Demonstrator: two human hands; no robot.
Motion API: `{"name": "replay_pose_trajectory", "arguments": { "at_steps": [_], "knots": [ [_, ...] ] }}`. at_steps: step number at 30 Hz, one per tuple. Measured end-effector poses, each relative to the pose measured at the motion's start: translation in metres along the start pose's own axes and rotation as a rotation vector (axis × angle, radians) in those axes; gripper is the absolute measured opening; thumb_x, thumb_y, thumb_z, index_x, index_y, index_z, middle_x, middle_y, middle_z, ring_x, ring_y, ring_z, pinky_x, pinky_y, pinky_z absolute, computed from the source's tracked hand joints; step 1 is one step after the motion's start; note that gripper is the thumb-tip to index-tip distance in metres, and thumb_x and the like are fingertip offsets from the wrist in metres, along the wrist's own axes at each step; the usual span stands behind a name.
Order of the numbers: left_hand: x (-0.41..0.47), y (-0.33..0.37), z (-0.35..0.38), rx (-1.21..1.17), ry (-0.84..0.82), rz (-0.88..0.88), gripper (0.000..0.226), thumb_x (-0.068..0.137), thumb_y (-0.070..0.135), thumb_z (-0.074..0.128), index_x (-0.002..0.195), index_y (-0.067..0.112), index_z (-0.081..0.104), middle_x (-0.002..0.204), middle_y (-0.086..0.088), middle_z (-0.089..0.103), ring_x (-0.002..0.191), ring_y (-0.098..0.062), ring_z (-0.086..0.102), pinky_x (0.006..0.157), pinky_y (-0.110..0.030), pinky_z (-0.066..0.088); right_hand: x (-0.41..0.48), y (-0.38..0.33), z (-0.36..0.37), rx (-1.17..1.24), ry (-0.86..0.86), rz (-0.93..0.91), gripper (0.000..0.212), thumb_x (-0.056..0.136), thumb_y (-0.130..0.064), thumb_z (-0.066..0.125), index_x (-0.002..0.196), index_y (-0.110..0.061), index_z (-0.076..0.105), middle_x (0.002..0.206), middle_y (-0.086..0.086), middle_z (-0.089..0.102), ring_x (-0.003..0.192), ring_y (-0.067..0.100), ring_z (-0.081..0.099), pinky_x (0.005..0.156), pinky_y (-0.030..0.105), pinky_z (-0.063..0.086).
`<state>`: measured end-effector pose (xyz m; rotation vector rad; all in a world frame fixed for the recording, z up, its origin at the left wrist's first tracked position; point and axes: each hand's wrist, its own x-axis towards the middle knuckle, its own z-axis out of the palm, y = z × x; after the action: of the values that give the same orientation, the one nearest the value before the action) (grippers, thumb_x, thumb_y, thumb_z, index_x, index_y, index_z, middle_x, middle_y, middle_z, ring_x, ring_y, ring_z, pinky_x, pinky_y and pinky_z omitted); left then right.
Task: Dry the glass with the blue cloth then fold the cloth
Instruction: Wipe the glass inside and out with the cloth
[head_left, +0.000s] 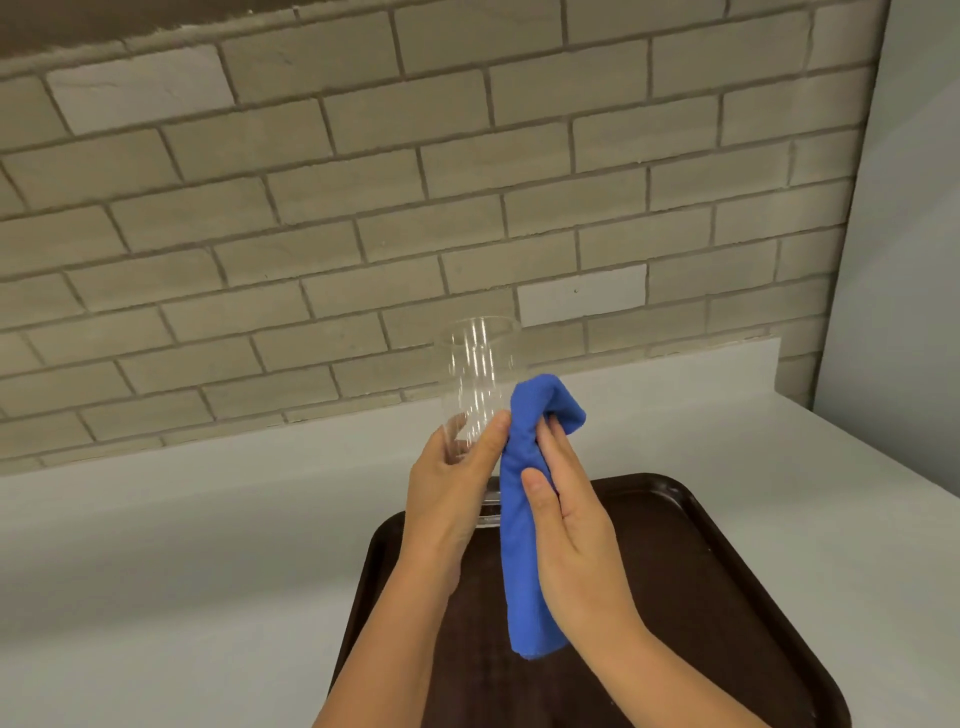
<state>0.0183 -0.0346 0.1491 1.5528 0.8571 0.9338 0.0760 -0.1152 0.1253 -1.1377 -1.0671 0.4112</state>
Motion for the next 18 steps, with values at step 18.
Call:
{"name": "replay_pose_trajectory", "arguments": {
  "at_steps": [18],
  "knots": [
    [0.005,0.018,-0.004,-0.483,-0.175,0.032,0.055,0.061,0.052,0.067,0.105,0.020,0.064,0.090,-0.003,0.072,0.076,-0.017,0.069,0.056,-0.028,0.055,0.097,-0.052,-0.010,0.019,-0.122,0.071,0.037,0.095,-0.026,0.036,0.130,-0.020,0.044,0.134,-0.001,0.051,0.118,0.013,0.050,0.102,0.027,0.039]
  ]
}}
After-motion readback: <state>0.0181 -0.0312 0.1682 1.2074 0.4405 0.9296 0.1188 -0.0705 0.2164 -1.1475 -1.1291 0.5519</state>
